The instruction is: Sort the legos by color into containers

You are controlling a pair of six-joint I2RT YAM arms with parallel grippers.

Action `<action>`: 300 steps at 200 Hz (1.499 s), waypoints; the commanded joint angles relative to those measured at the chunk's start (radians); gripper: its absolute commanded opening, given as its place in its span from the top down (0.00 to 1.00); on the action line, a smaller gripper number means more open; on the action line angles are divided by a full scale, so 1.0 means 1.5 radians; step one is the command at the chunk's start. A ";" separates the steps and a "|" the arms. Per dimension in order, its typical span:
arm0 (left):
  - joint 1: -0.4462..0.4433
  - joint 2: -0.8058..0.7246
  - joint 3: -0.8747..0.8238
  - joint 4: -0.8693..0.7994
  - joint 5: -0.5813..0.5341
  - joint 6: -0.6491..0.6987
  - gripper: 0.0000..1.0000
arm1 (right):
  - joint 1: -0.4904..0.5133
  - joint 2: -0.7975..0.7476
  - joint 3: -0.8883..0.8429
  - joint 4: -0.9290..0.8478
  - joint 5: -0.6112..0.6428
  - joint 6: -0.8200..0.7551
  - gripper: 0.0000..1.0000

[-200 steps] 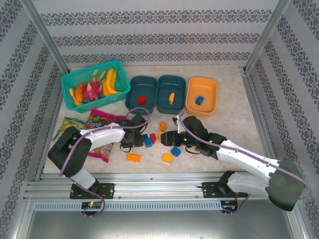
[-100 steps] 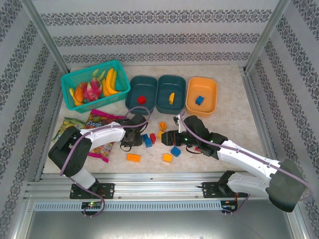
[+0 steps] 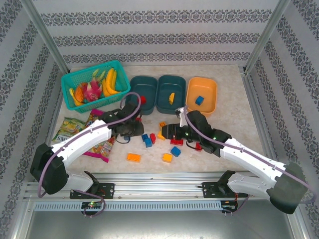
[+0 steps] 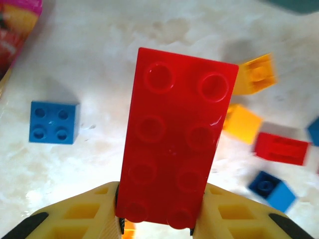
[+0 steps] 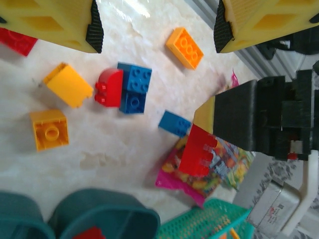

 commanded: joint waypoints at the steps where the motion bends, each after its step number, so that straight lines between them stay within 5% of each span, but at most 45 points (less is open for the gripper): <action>1: 0.038 0.036 0.089 -0.068 0.032 0.021 0.63 | -0.010 -0.009 0.045 -0.011 0.051 0.015 0.38; 86: 0.169 0.409 0.489 -0.143 0.172 0.165 0.64 | -0.113 0.090 0.175 -0.052 0.026 0.046 0.37; 152: 0.195 0.583 0.626 -0.189 0.230 0.207 0.63 | -0.132 0.101 0.164 -0.065 0.002 0.060 0.38; 220: 0.201 0.561 0.623 -0.188 0.230 0.206 0.35 | -0.132 0.117 0.179 -0.097 0.010 0.047 0.37; 243: 0.201 0.529 0.634 -0.192 0.227 0.195 0.33 | -0.129 0.119 0.188 -0.115 0.021 0.031 0.38; 300: 0.200 0.299 0.461 -0.123 0.159 0.131 0.27 | -0.040 0.176 0.262 -0.215 0.096 -0.058 0.39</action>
